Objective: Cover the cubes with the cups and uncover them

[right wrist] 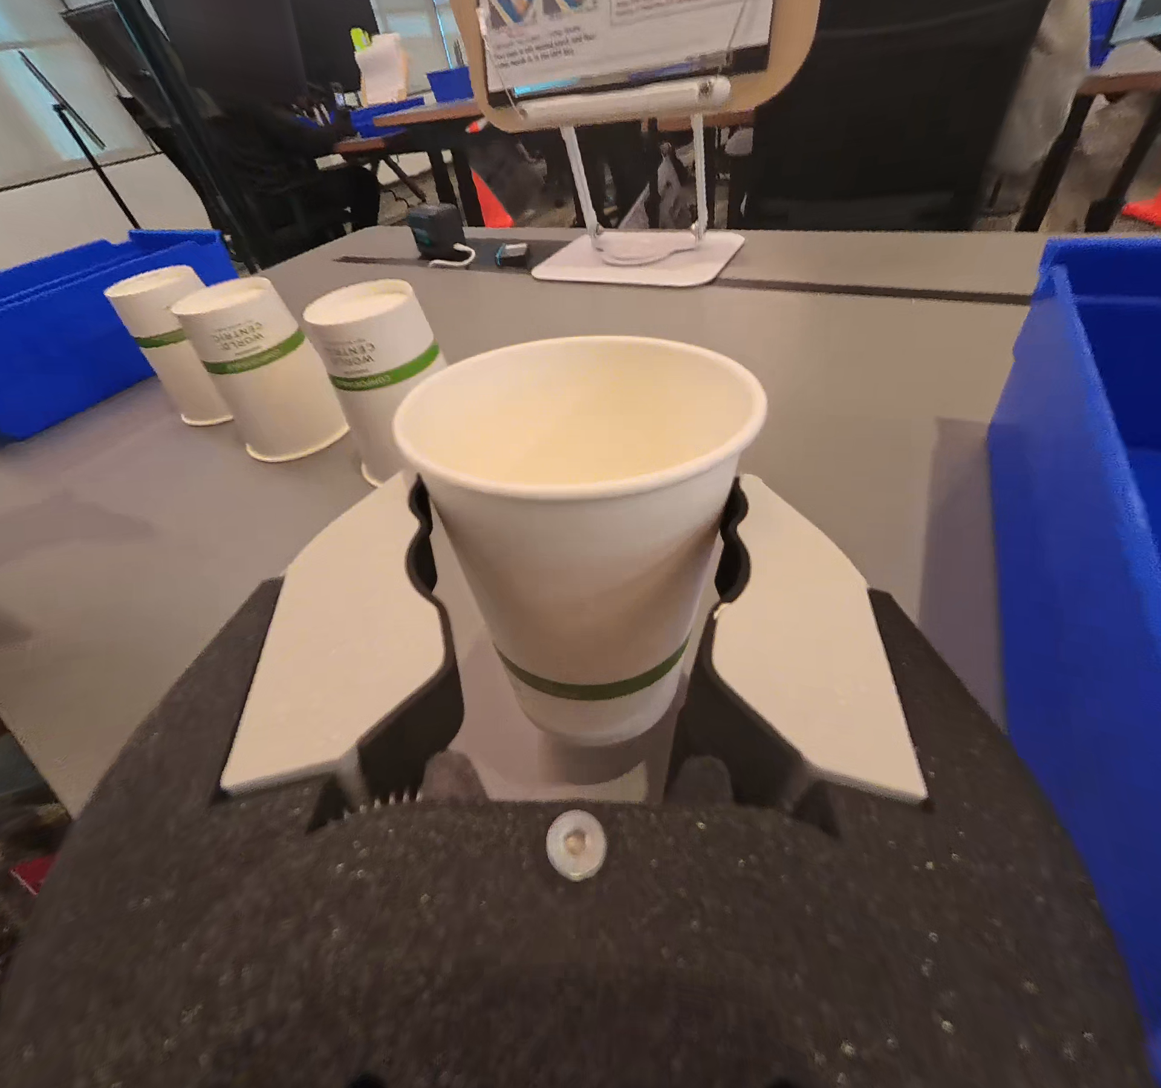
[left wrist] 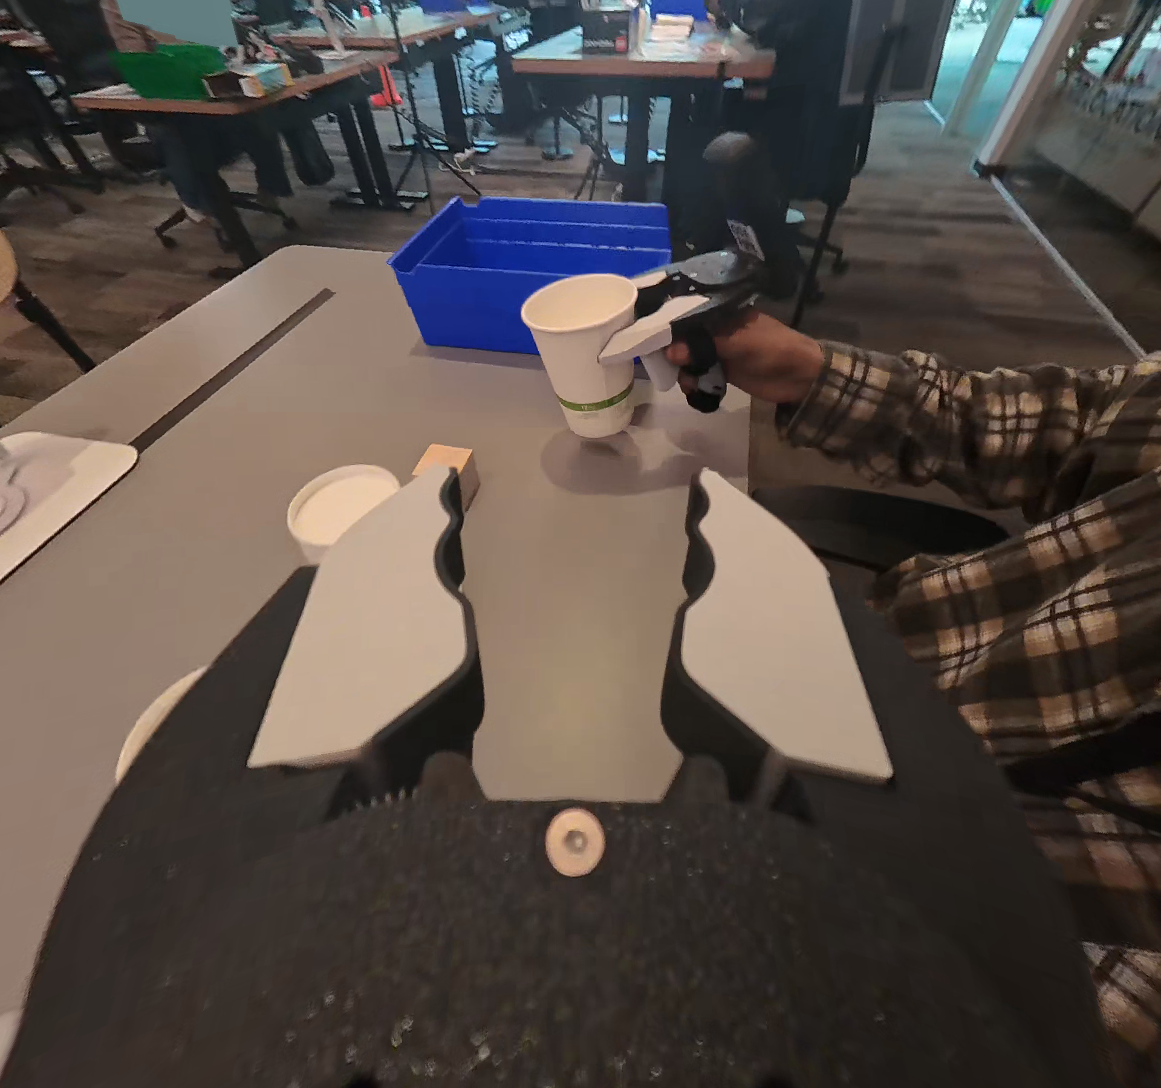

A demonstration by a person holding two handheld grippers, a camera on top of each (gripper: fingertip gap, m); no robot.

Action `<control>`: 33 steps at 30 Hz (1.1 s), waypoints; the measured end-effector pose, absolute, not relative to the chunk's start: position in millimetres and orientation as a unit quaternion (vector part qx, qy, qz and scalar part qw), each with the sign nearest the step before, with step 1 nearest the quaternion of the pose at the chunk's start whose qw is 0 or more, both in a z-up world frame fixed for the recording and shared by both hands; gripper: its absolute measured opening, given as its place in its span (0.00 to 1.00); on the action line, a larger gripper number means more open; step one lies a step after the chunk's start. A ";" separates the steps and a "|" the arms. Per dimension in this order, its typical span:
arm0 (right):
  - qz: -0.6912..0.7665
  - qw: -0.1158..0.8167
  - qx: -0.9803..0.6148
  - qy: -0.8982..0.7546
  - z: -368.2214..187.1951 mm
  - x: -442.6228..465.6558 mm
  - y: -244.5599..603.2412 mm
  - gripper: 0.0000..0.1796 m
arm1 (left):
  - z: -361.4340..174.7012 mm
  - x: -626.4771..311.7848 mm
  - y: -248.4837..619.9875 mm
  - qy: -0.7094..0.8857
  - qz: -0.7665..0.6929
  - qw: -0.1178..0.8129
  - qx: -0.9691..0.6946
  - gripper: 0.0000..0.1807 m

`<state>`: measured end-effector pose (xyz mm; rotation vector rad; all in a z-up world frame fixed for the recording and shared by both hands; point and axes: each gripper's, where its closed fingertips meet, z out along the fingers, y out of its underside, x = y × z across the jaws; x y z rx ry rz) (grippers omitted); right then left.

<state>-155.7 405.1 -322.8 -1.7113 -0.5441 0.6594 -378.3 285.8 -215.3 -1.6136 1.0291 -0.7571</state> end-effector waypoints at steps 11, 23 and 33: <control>0.240 0.541 -0.760 -0.269 -350.3 -172.8 420.9 0.49 | -210.8 -409.3 268.8 0.415 -0.320 0.544 -0.655 0.33; 0.181 0.455 -0.800 -0.346 -365.9 -166.2 379.1 0.79 | -197.7 -448.4 278.6 0.361 -0.307 0.576 -0.667 0.35; -0.001 0.298 -0.746 -0.595 -265.9 -188.3 356.9 0.78 | -189.0 -478.6 288.2 0.310 -0.322 0.591 -0.671 0.36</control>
